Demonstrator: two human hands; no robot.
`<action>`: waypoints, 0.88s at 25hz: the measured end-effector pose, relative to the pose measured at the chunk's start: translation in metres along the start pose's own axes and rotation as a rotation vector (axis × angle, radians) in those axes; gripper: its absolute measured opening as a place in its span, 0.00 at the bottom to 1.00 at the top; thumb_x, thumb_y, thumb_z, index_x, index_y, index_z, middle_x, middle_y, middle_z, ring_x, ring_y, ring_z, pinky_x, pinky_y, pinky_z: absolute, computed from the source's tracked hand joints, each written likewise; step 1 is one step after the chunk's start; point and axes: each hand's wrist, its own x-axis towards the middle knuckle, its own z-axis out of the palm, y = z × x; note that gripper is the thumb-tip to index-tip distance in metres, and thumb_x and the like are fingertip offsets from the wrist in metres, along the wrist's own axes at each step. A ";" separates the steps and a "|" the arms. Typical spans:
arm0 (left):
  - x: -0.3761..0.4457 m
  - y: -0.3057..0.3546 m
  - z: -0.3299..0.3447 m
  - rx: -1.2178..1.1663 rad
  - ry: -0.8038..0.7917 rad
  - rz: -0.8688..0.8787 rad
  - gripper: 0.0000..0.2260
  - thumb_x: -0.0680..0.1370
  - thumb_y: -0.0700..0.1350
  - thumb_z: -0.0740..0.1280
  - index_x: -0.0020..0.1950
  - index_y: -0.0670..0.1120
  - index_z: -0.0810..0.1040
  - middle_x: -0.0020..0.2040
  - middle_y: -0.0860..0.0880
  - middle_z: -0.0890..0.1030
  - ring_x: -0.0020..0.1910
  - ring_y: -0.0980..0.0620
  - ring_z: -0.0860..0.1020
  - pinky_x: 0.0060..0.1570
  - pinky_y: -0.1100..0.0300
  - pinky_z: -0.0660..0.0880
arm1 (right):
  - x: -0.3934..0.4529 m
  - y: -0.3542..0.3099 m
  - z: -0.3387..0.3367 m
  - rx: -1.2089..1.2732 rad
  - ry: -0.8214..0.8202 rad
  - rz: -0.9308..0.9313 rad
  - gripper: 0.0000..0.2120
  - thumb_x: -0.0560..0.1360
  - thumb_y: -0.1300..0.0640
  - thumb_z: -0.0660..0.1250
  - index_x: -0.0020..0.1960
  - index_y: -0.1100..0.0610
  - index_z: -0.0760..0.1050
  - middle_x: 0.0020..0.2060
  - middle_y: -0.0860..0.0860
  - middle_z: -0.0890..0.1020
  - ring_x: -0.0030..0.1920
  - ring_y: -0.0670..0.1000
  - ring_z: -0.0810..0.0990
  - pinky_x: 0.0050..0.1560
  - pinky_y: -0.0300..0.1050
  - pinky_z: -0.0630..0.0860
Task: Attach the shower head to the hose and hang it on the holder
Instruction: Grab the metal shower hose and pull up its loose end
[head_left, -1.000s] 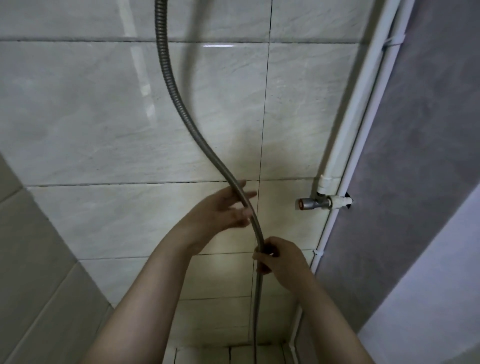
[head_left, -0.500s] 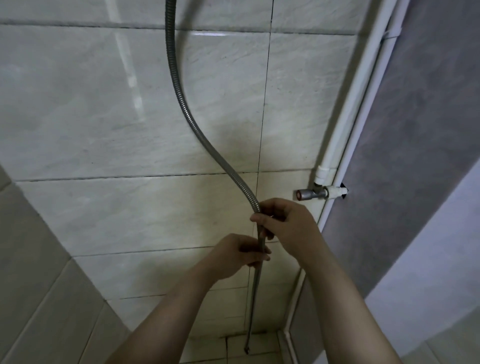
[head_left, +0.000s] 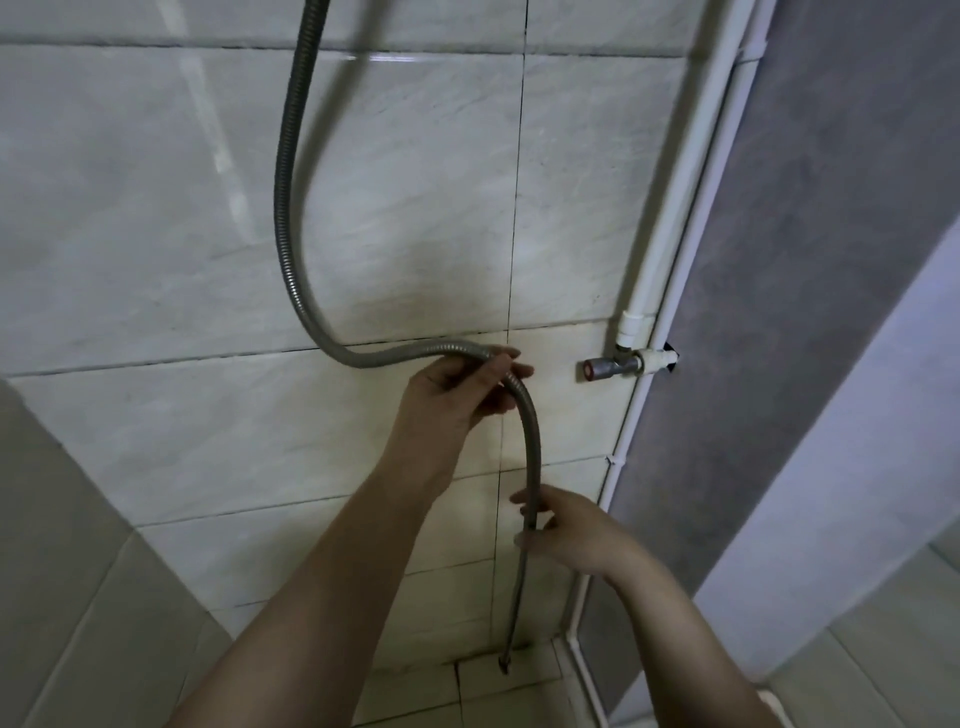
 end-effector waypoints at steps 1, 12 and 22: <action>0.003 0.009 0.002 -0.081 0.006 0.012 0.08 0.72 0.45 0.69 0.47 0.44 0.83 0.42 0.48 0.86 0.42 0.54 0.82 0.41 0.63 0.78 | 0.003 0.002 0.003 0.022 0.060 -0.009 0.14 0.75 0.56 0.68 0.61 0.53 0.76 0.56 0.50 0.81 0.50 0.48 0.80 0.50 0.43 0.78; -0.024 -0.005 -0.029 0.195 -0.161 -0.222 0.21 0.71 0.35 0.71 0.62 0.50 0.79 0.56 0.52 0.83 0.48 0.57 0.82 0.49 0.63 0.79 | -0.038 -0.066 -0.038 0.421 0.552 -0.273 0.02 0.73 0.64 0.71 0.45 0.60 0.80 0.30 0.53 0.82 0.25 0.42 0.78 0.31 0.34 0.75; -0.033 -0.029 -0.010 0.428 -0.191 -0.121 0.06 0.77 0.38 0.66 0.48 0.44 0.83 0.33 0.55 0.84 0.35 0.55 0.79 0.40 0.61 0.77 | -0.062 -0.110 -0.043 0.426 0.530 -0.432 0.11 0.70 0.62 0.74 0.49 0.50 0.81 0.38 0.48 0.86 0.29 0.47 0.80 0.36 0.45 0.81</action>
